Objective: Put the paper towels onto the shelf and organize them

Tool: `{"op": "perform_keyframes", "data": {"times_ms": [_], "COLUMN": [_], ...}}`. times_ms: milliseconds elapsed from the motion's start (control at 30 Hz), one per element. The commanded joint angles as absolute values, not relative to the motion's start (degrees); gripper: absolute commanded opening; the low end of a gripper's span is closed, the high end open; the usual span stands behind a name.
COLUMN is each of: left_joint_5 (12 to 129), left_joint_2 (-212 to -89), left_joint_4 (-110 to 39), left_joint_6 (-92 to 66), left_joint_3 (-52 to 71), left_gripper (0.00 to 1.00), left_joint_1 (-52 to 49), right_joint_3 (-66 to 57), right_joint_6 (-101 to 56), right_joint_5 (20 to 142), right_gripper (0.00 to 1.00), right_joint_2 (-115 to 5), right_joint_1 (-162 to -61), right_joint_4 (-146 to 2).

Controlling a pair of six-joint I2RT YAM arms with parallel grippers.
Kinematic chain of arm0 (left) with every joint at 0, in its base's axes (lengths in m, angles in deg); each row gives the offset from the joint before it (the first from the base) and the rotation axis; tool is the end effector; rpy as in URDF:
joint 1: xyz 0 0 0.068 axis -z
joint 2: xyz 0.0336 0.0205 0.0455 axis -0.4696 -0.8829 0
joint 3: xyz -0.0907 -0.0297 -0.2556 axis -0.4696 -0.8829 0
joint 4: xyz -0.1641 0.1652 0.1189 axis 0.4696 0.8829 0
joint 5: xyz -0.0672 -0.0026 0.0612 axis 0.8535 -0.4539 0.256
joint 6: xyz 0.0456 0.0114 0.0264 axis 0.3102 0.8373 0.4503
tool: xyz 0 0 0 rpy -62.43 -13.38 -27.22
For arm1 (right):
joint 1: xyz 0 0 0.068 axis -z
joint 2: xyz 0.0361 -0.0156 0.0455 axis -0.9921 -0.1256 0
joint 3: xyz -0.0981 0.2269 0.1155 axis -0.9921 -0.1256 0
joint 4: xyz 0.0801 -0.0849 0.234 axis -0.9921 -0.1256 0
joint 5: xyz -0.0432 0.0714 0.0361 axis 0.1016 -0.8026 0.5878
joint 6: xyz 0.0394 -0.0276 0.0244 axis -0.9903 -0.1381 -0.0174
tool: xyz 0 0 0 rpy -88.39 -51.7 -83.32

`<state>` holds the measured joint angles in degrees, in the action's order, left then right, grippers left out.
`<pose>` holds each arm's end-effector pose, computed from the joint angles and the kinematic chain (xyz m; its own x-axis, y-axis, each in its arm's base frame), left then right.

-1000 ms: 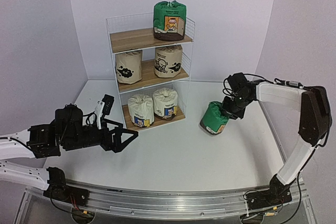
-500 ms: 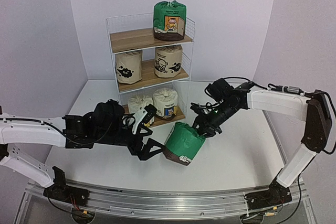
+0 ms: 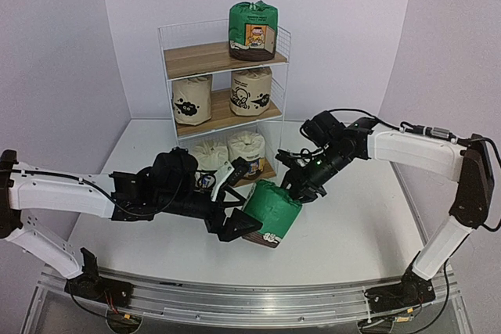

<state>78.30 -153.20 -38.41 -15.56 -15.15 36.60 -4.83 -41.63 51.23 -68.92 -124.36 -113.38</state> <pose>0.1213 -0.2786 0.2540 -0.4113 0.3274 -0.8507 0.9032 0.2725 -0.3317 0.2420 0.2437 0.2620 -0.9155 -0.3486 -0.2010 -0.3848 0.6120 0.6909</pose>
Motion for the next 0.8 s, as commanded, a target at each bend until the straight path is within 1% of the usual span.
{"op": "perform_keyframes", "data": {"times_ms": [0,100,167,267,333,400,467,533,600,667,733,767], "left_joint_5": [81.1,81.5,81.1,79.3,78.1,77.5,77.4,77.3,76.7,75.7,75.6,75.6], "left_joint_2": [-156.4,-157.4,-158.2,-159.3,-159.9,-160.0,-160.0,-159.9,-159.7,-159.4,-159.2,-159.0], "left_joint_4": [-40.0,-40.1,-39.9,-39.0,-38.2,-37.8,-37.7,-37.8,-38.1,-38.7,-40.2,-41.0], "left_joint_6": [-16.1,-15.9,-15.8,-16.0,-15.9,-15.8,-15.8,-16.1,-16.7,-18.0,-19.6,-20.4], "left_joint_3": [-11.6,-10.8,-10.0,-8.5,-7.6,-7.0,-6.7,-6.5,-6.7,-7.1,-7.8,-8.2], "left_gripper": [1.00,0.98,0.93,0.77,0.61,0.51,0.45,0.37,0.31,0.19,0.05,0.01], "left_joint_1": [36.8,36.8,36.8,36.8,36.8,36.7,36.8,36.8,36.8,36.7,36.8,36.8], "right_joint_3": [-0.8,-0.1,0.0,0.3,0.4,0.5,0.6,1.1,1.6,2.2,2.6,2.7], "right_joint_6": [-40.2,-39.2,-38.8,-38.3,-38.3,-38.5,-39.0,-39.5,-40.0,-41.3,-42.0,-42.5], "right_joint_5": [47.5,45.9,45.4,45.1,44.8,45.0,46.0,48.0,51.3,56.7,60.9,62.7], "right_gripper": [0.16,0.17,0.18,0.18,0.18,0.19,0.22,0.24,0.31,0.39,0.52,0.57], "right_joint_2": [-66.9,-67.0,-66.9,-66.6,-66.6,-66.7,-66.9,-66.7,-66.3,-65.3,-64.2,-63.4], "right_joint_1": [-125.0,-125.0,-125.0,-125.0,-125.0,-125.0,-125.0,-125.0,-125.0,-125.0,-125.0,-125.0], "right_joint_4": [-112.7,-112.8,-112.9,-113.0,-113.2,-113.4,-113.6,-114.1,-114.6,-114.9,-115.0,-115.0]}}
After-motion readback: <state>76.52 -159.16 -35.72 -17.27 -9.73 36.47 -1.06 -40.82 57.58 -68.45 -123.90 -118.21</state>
